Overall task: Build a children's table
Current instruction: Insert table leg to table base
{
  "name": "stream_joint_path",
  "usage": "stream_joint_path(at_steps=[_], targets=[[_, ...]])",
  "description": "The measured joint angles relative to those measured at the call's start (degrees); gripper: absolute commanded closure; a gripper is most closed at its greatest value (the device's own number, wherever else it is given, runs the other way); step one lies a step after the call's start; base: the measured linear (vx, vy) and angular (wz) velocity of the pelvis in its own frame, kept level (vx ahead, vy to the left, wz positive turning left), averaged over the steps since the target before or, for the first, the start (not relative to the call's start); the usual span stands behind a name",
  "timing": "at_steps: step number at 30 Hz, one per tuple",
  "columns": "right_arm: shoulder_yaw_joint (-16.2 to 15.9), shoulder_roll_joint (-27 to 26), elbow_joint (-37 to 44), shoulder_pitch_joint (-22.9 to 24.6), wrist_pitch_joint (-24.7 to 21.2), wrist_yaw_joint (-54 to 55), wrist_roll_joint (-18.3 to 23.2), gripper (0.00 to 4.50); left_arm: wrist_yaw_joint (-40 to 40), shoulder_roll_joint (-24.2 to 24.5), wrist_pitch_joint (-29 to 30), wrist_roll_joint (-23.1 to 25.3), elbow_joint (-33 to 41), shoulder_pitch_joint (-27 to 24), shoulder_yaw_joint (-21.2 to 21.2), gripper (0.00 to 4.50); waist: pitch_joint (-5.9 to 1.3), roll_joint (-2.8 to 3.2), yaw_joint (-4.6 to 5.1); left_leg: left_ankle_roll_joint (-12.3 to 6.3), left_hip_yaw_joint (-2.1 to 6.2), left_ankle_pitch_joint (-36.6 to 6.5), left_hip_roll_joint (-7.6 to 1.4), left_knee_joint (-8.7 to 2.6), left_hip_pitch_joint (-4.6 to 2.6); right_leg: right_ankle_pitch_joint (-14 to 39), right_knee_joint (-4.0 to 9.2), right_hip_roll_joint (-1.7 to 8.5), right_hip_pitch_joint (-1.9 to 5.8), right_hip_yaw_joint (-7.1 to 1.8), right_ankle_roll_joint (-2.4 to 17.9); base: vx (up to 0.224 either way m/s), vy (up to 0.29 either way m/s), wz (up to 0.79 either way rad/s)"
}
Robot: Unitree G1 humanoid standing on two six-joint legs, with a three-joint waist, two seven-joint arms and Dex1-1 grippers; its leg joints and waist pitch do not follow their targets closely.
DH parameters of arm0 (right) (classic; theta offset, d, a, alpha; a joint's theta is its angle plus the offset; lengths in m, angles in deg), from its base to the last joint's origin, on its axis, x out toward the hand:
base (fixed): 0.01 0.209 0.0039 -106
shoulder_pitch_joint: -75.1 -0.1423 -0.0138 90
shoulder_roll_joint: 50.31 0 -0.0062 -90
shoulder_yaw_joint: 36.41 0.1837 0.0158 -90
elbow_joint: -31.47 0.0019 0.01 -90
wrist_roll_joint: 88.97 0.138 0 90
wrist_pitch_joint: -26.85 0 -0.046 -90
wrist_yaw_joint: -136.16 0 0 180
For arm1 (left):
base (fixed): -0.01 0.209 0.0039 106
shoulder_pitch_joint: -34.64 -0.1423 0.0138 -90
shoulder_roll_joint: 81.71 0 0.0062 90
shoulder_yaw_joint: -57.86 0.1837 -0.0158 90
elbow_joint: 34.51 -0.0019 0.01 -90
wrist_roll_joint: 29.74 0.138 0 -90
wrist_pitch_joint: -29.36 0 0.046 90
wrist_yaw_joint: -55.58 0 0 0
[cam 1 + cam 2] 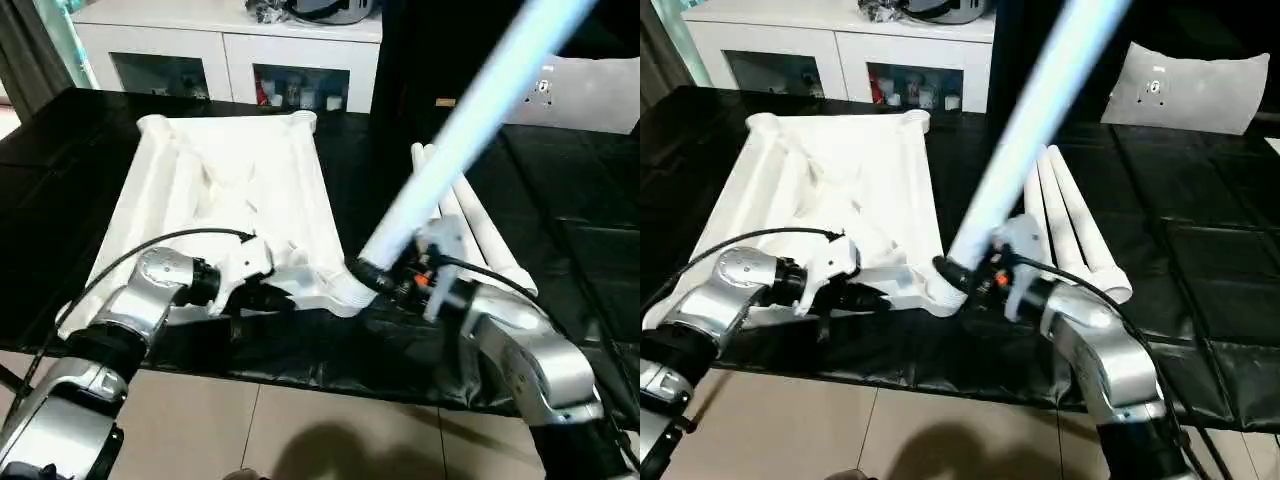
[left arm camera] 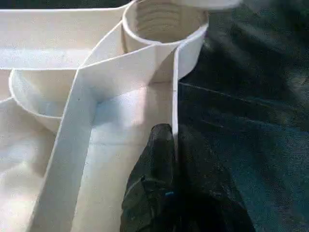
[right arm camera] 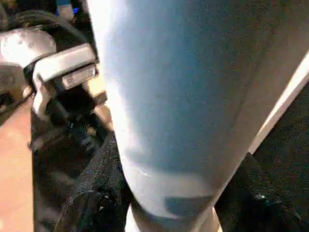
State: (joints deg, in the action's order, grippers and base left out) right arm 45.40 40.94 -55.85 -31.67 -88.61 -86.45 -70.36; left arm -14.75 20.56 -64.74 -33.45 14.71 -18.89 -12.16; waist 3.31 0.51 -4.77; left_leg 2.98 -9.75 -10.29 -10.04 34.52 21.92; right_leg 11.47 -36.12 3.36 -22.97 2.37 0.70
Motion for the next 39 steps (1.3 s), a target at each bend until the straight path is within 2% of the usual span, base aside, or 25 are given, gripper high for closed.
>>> stream_joint_path(at_steps=[4,7,20,29,31,33,36,39], targets=[[-1.4,0.3,-3.1,-3.3,-0.4,-0.4,-1.6,2.62,-0.1,0.9,-2.0,0.9,4.5,-2.9,0.1,4.50,-0.01,0.00,-0.12,0.00,-0.01,0.0,0.00,-0.01,-0.04,0.0,0.00,0.00,0.02,0.00,0.0,0.000,0.000,0.00],[-2.7,0.2,-4.1,-3.6,-0.4,-0.6,-2.4,2.62,-0.2,1.4,-3.9,1.3,6.2,-4.4,0.2,4.50,-0.04,-0.04,-0.32,0.00,-0.03,0.0,0.00,-0.01,-0.05,0.0,0.00,0.02,0.04,-0.01,0.0,0.000,0.000,0.00],[-3.5,1.0,-6.6,-6.6,-2.6,-3.7,-2.5,2.62,-0.3,1.8,-4.0,1.7,7.3,-5.1,0.0,4.50,-0.23,-0.36,-0.26,-0.01,-0.07,0.0,0.00,-0.01,-0.12,0.0,0.00,0.02,0.09,-0.02,0.0,0.000,0.000,0.00],[1.5,-1.9,-12.3,-6.3,-2.9,-4.1,2.8,2.62,-0.6,1.5,-3.3,1.8,7.3,-5.1,-0.3,4.50,-0.28,-0.41,-0.26,-0.01,-0.07,0.0,0.00,-0.02,-0.19,0.0,-0.01,0.02,0.14,-0.02,0.0,0.000,0.000,0.00],[2.4,-1.9,-12.6,-5.1,-2.0,-4.6,3.9,2.62,-0.7,1.2,-3.1,1.9,7.3,-5.0,-0.3,4.50,-0.31,-0.37,-0.32,-0.01,-0.08,0.0,0.00,-0.01,-0.19,0.0,0.00,0.03,0.15,-0.04,0.0,0.000,0.000,0.00],[2.0,-1.3,-12.6,-4.1,-0.1,-5.3,3.6,2.62,-0.8,0.9,-3.0,2.1,7.3,-4.9,-0.3,4.50,-0.33,-0.34,-0.39,-0.02,-0.09,0.0,0.01,-0.01,-0.19,0.0,0.01,0.03,0.16,-0.02,0.0,0.000,0.000,0.00],[-0.8,0.4,-11.9,-3.3,4.4,-6.1,0.7,2.62,-0.8,0.9,-2.9,2.2,7.2,-4.9,-0.3,4.50,-0.35,-0.31,-0.35,-0.02,-0.09,0.0,0.01,-0.01,-0.26,0.0,0.01,0.04,0.22,-0.03,0.0,0.000,0.000,0.00],[-2.6,1.2,-11.8,-3.5,6.9,-6.3,-1.4,2.62,-0.8,0.8,-2.6,2.3,6.9,-5.0,-0.3,4.50,-0.36,-0.32,-0.28,-0.01,-0.09,0.0,0.01,-0.04,-0.64,0.1,0.03,0.03,0.56,-0.04,0.0,0.000,0.000,0.00]])
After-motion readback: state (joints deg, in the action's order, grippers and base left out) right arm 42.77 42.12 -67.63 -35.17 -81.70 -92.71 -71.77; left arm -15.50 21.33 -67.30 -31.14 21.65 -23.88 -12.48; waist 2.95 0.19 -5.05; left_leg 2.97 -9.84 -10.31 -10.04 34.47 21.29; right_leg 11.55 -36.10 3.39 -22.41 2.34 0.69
